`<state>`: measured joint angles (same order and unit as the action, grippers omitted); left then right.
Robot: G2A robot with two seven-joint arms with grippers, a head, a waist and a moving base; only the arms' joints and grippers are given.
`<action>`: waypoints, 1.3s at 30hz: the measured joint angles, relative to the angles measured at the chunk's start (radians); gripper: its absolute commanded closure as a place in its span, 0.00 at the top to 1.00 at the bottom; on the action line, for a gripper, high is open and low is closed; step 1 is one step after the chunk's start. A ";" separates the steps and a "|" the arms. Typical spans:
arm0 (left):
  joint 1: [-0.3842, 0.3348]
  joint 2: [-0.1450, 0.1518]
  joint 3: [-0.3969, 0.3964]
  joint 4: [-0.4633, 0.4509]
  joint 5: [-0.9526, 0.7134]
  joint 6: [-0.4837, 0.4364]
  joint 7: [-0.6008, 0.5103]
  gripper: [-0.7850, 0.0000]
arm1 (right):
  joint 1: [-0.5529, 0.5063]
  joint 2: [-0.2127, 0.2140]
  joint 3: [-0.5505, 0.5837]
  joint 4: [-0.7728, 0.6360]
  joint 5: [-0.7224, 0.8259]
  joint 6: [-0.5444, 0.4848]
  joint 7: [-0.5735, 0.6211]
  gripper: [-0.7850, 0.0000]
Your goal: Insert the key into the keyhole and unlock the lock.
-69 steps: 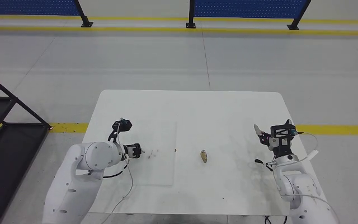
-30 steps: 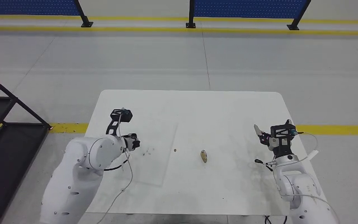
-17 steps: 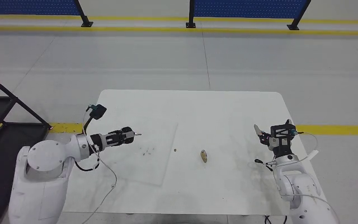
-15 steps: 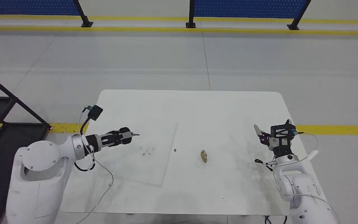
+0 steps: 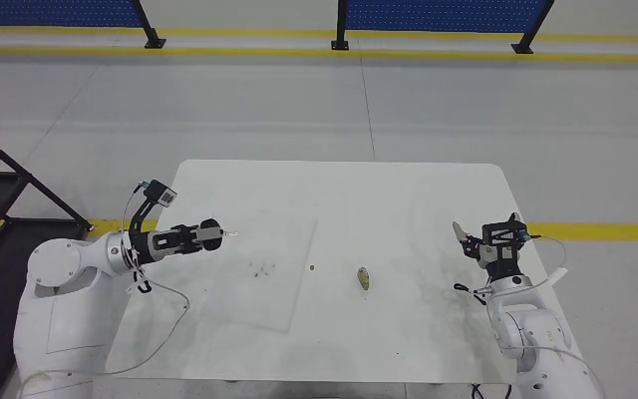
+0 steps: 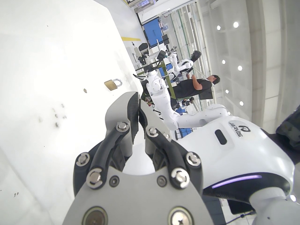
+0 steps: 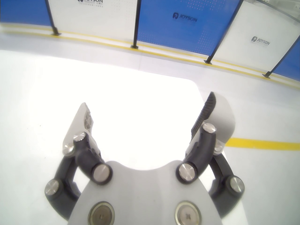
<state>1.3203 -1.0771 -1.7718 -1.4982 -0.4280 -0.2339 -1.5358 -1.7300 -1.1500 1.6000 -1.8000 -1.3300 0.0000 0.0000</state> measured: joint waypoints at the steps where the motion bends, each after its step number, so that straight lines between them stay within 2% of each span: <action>1: -0.001 0.000 0.002 0.001 -0.011 -0.001 -0.001 0.00 | 0.000 0.000 0.000 0.000 0.000 0.000 0.000 1.00; 9: 0.000 0.000 0.002 0.001 -0.009 -0.001 0.000 0.00 | 0.001 0.000 -0.003 -0.002 -0.005 -0.003 0.000 1.00; 14: 0.000 0.000 0.002 0.001 -0.010 -0.001 0.000 0.00 | 0.028 -0.002 -0.079 -0.085 -0.120 -0.023 0.078 1.00; 18: 0.000 0.000 0.002 0.001 -0.010 -0.001 0.000 0.00 | 0.070 -0.008 -0.162 -0.167 -0.200 -0.023 0.204 1.00; 28: 0.000 0.000 0.002 0.001 -0.010 -0.001 0.000 0.00 | 0.173 -0.017 -0.299 -0.283 -0.322 -0.135 0.595 1.00; 34: 0.000 0.000 0.002 0.001 -0.010 -0.001 0.000 0.00 | 0.226 -0.023 -0.349 -0.353 -0.318 -0.224 0.866 1.00; 39: 0.000 0.000 0.002 0.001 -0.010 -0.001 0.000 0.00 | 0.306 -0.034 -0.391 -0.387 -0.228 -0.265 1.070 1.00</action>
<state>1.3199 -1.0769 -1.7701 -1.4974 -0.4375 -0.2350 -1.5359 -1.4241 -1.1843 1.2091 -2.1873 -1.5575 -0.2655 1.0699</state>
